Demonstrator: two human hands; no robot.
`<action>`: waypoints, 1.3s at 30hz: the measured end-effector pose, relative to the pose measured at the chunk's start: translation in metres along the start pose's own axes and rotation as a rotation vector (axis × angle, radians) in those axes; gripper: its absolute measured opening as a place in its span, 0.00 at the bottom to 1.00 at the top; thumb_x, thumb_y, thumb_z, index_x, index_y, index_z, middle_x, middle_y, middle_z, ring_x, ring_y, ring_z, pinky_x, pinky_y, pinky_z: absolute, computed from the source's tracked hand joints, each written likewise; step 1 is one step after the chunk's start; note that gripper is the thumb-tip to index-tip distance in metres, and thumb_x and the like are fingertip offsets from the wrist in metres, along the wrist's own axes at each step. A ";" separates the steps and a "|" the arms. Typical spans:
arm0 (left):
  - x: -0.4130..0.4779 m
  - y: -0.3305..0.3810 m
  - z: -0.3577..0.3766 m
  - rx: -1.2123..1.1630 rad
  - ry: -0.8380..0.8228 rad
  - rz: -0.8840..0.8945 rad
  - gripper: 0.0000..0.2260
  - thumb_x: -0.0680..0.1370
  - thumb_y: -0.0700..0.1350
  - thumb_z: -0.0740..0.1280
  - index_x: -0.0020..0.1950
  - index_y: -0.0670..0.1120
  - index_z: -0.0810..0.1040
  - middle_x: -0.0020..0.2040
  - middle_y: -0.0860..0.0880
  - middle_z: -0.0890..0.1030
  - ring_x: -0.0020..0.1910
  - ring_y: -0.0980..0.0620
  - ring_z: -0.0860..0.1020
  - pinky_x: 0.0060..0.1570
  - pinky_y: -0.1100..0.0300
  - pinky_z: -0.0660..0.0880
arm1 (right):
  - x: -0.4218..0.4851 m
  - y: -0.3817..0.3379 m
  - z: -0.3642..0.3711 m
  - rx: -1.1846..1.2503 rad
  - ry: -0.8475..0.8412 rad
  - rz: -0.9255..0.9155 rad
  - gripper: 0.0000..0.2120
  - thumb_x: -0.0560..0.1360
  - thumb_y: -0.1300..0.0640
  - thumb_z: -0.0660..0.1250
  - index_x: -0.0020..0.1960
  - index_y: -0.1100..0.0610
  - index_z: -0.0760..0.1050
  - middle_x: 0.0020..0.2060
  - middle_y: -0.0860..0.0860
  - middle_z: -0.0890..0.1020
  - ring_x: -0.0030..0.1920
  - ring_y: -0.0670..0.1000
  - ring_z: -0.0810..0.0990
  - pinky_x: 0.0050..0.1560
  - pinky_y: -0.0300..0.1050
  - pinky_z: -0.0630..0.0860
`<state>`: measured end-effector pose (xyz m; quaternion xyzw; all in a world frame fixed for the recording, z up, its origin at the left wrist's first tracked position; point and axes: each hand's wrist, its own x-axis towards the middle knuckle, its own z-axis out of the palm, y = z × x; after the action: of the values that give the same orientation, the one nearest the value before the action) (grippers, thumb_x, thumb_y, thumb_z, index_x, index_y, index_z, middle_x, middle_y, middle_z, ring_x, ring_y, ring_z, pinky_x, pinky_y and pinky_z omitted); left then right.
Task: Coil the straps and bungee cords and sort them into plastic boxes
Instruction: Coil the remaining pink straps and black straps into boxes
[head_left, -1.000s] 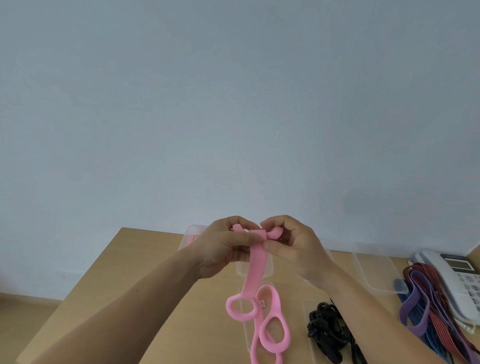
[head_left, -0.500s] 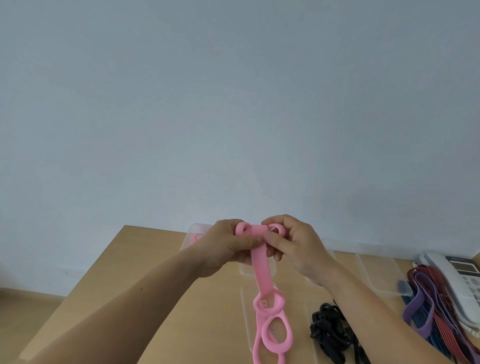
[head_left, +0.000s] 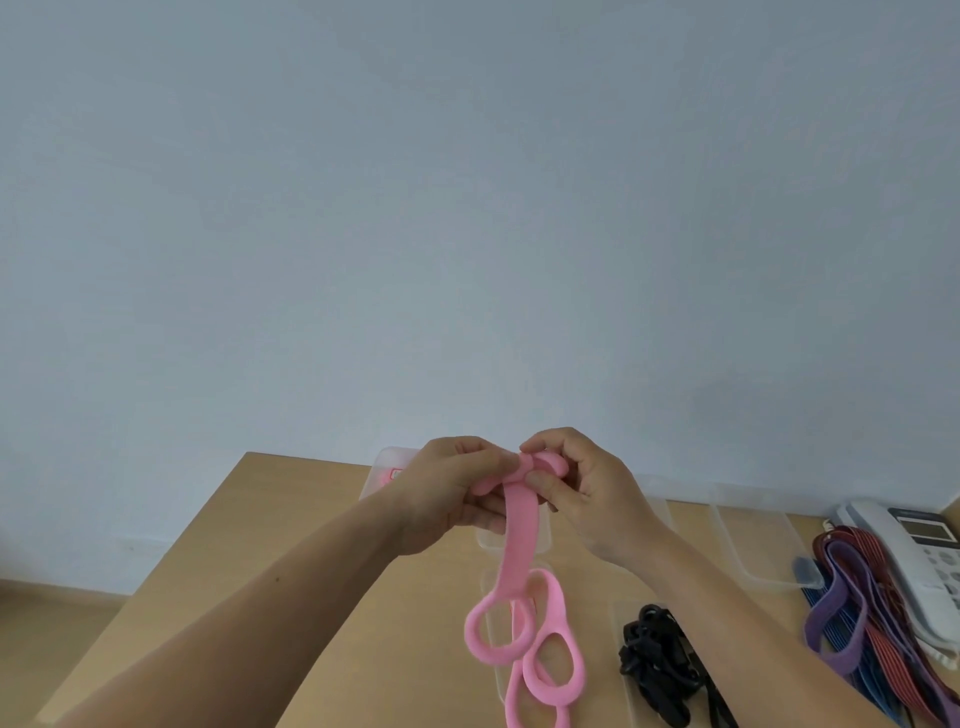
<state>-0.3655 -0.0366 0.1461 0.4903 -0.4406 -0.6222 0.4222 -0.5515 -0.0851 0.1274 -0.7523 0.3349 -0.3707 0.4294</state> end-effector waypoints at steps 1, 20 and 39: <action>0.000 0.000 0.000 -0.017 0.015 -0.005 0.14 0.80 0.45 0.67 0.56 0.35 0.78 0.54 0.32 0.83 0.56 0.34 0.81 0.60 0.37 0.76 | 0.000 0.000 0.000 -0.003 0.005 -0.009 0.16 0.77 0.61 0.70 0.50 0.39 0.77 0.42 0.41 0.83 0.41 0.43 0.82 0.43 0.37 0.79; 0.001 -0.009 -0.001 0.103 0.142 0.216 0.22 0.69 0.41 0.78 0.60 0.44 0.76 0.49 0.42 0.81 0.44 0.44 0.83 0.52 0.47 0.81 | 0.001 0.003 -0.002 0.290 -0.071 0.216 0.05 0.77 0.59 0.70 0.51 0.60 0.80 0.34 0.56 0.84 0.34 0.51 0.81 0.35 0.41 0.76; -0.005 0.000 -0.003 -0.102 -0.032 -0.001 0.10 0.74 0.44 0.73 0.52 0.43 0.79 0.50 0.37 0.84 0.47 0.38 0.83 0.49 0.46 0.81 | -0.002 0.001 -0.003 0.117 -0.045 0.028 0.18 0.72 0.67 0.73 0.50 0.44 0.81 0.45 0.49 0.83 0.43 0.48 0.81 0.45 0.41 0.80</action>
<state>-0.3617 -0.0326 0.1467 0.4586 -0.4148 -0.6517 0.4392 -0.5552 -0.0849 0.1275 -0.7291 0.3136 -0.3668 0.4854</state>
